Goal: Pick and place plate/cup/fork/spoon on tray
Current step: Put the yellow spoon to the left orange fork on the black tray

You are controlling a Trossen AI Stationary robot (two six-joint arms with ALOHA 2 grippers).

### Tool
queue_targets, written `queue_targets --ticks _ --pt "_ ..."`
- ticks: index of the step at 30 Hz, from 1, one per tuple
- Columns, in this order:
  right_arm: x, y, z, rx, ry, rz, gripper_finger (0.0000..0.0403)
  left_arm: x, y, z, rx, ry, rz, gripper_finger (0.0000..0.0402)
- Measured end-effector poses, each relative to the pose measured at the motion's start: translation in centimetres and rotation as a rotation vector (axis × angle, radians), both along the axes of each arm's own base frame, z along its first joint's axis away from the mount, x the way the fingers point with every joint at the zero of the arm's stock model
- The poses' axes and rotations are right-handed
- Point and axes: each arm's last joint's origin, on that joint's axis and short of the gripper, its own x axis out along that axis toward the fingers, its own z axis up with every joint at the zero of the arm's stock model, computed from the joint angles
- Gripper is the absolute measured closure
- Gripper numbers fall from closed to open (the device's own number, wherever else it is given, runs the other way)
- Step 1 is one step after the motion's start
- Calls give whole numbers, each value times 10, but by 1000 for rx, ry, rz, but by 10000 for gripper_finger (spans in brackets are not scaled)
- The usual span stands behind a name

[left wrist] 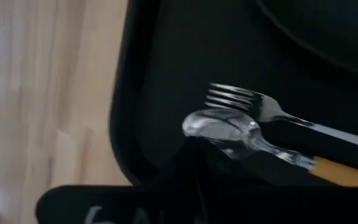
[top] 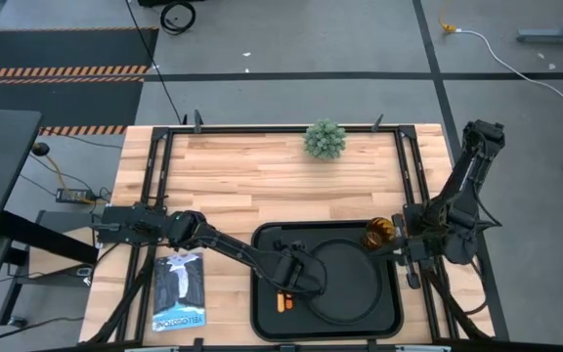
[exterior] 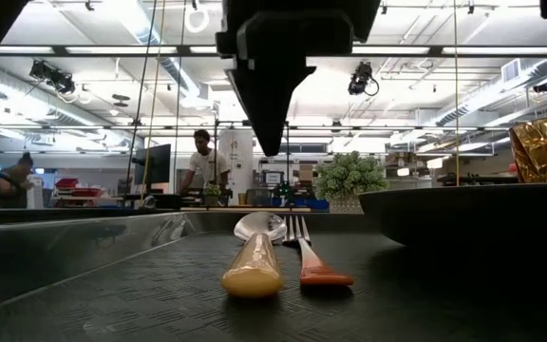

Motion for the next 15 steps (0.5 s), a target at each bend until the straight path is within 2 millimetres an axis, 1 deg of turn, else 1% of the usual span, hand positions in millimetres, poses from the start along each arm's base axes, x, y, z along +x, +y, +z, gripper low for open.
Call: queue_targets --ticks 2,4,5,8,11,13,15 --pt "-5 0 -1 5 -7 14 400 0 3 0 25 7 -14 397" --pt "-8 -1 -5 2 -11 17 400 -3 7 6 59 22 -14 397" --pt "-10 -3 -8 4 -15 16 400 -6 9 13 78 19 -14 397" --pt "-13 -9 -16 55 -53 22 400 -12 14 40 127 -67 -13 397" --pt "-16 -16 -21 105 -108 92 401 -14 19 59 146 -144 -18 397" --pt "-17 -21 -20 145 -157 150 402 -11 23 67 146 -187 -33 397" --pt "-18 -26 -18 173 -192 211 402 -4 28 70 134 -226 -55 398"
